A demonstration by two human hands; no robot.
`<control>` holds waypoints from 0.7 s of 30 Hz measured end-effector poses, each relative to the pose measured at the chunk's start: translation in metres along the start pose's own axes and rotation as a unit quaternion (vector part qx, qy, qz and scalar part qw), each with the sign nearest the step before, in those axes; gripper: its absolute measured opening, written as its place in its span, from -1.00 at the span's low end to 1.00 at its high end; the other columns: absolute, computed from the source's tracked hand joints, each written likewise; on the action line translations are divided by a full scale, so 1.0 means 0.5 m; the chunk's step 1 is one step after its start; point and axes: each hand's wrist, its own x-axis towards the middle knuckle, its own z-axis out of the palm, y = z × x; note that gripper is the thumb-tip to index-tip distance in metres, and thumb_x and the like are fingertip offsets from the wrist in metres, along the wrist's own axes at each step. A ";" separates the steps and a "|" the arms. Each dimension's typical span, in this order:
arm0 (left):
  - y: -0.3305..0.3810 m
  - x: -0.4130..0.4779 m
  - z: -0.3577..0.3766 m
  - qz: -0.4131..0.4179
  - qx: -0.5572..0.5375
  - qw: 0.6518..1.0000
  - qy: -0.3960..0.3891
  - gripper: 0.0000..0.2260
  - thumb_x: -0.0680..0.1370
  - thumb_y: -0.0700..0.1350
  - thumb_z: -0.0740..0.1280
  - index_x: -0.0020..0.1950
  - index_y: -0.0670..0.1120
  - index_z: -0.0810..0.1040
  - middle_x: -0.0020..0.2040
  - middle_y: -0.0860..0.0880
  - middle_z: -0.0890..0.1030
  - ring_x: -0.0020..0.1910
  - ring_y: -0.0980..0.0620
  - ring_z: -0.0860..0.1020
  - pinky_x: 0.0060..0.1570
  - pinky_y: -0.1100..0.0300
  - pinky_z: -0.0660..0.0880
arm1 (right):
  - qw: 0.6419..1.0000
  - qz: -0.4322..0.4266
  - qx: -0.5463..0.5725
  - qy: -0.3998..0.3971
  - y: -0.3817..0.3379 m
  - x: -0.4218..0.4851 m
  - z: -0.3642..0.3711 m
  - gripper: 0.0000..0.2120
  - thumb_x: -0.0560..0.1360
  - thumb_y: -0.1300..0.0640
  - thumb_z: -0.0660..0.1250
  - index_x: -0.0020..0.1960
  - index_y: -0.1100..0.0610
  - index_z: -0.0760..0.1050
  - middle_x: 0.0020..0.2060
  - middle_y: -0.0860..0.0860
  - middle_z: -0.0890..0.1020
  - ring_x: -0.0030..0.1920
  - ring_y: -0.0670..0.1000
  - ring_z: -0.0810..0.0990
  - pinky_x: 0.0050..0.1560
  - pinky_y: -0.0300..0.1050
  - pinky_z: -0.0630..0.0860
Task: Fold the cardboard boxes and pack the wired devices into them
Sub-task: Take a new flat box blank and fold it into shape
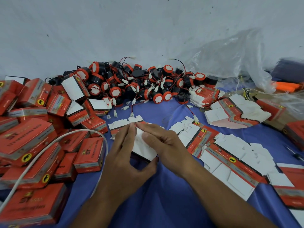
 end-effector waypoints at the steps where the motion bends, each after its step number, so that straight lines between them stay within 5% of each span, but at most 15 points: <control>1: -0.001 0.000 0.001 -0.002 0.001 1.000 -0.002 -0.24 0.39 0.07 0.43 0.37 -0.46 0.37 0.37 -0.32 0.45 0.36 -0.27 0.45 0.35 0.09 0.38 | 1.000 -0.003 -0.001 0.001 0.002 0.000 0.000 -0.67 0.65 0.25 0.25 0.27 -0.10 0.56 0.25 -0.09 0.61 0.29 -0.18 0.53 0.29 -0.25 0.44; 12: 0.006 0.008 -0.011 -0.001 -0.096 0.995 -0.003 -0.09 0.39 0.09 0.44 0.53 -0.35 0.12 0.47 -0.12 0.38 0.45 0.10 0.33 0.34 0.43 0.26 | 0.997 0.027 0.064 0.017 0.014 0.002 0.001 -0.70 0.64 0.26 0.27 0.28 -0.03 0.60 0.18 -0.17 0.67 0.29 0.00 0.58 0.32 0.05 0.53; 21: -0.002 0.009 -0.010 0.006 -0.056 0.998 -0.010 -0.19 0.40 0.06 0.43 0.46 -0.41 0.27 0.44 -0.22 0.41 0.45 -0.05 0.36 0.42 0.32 0.26 | 0.999 0.000 -0.050 0.008 0.028 0.001 -0.002 -0.66 0.67 0.13 0.23 0.36 -0.19 0.50 0.20 -0.41 0.58 0.28 -0.25 0.53 0.22 -0.31 0.48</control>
